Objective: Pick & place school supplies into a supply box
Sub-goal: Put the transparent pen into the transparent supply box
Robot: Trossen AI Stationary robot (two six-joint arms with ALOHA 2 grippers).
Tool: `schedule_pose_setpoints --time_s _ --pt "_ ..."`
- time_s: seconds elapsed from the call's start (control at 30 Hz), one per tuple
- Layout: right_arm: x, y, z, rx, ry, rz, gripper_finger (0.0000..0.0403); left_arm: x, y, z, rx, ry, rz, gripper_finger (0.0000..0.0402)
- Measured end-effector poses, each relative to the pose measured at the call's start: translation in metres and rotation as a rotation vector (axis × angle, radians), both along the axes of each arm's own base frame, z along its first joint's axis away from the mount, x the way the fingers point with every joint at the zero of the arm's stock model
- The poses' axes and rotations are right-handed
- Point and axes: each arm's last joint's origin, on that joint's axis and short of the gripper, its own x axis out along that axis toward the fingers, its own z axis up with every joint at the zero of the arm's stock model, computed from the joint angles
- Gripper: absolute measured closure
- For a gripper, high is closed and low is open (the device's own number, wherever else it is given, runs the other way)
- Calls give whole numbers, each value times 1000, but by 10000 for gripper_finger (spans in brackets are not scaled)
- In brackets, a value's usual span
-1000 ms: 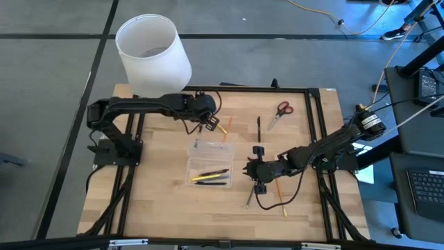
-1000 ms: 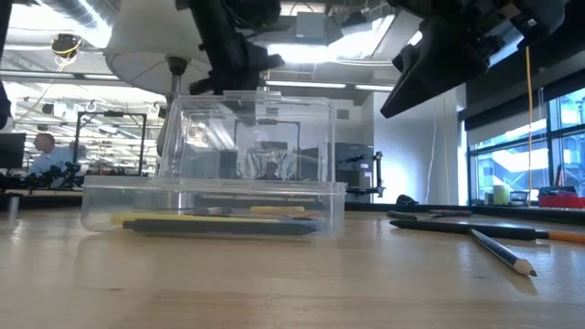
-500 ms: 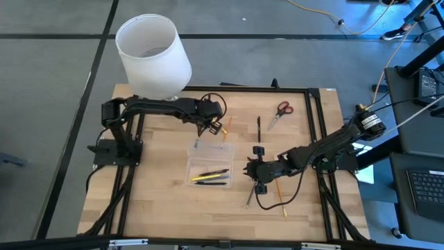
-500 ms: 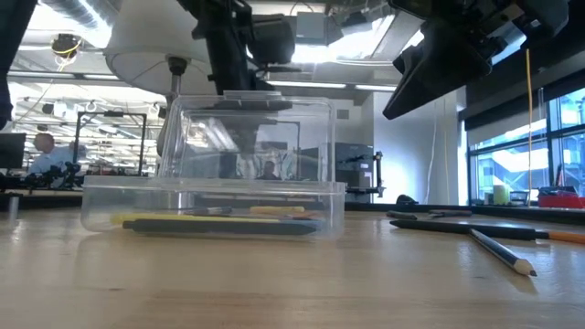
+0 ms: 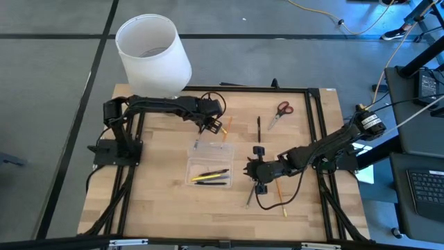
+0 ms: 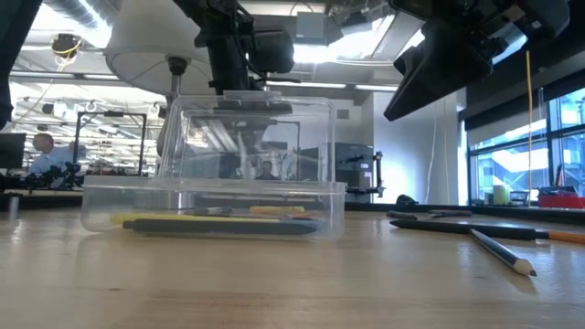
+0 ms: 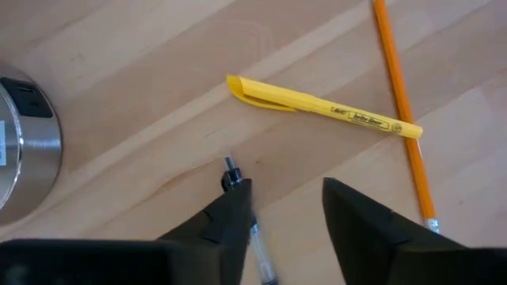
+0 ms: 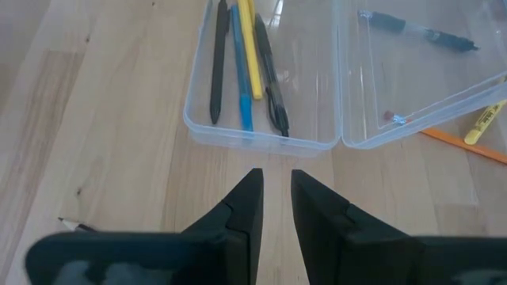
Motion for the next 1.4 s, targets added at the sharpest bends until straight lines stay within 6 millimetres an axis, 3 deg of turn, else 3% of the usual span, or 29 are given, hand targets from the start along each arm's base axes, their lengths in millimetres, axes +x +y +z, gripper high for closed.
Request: schedule_pose_setpoints --time_s 0.27,0.43,0.77,1.4 --pt "-1 0 -1 -3 9 0 331 1 -3 0 -48 -16 -19 191" --pt "-1 0 -1 -3 9 0 331 2 -5 0 -72 -21 -27 193" --pt "-1 0 -1 -3 9 0 331 -14 3 -19 -94 16 193 206" --pt "0 0 -1 -3 7 0 331 -20 4 -38 -98 29 206 215"
